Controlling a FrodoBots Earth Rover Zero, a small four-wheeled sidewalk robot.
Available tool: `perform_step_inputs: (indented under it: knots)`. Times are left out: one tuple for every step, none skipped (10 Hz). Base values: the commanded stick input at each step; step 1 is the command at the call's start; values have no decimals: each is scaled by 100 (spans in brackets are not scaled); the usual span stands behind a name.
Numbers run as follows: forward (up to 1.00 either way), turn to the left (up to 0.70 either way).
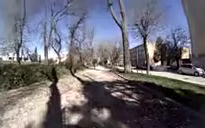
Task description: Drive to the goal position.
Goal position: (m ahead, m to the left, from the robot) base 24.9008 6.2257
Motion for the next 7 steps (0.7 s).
perform_step_inputs:
  knots:
    - [100, 0]
    - [100, 0]
    - [100, 0]
    - [100, 0]
    - [100, 0]
    - [100, 0]
    - [100, 0]
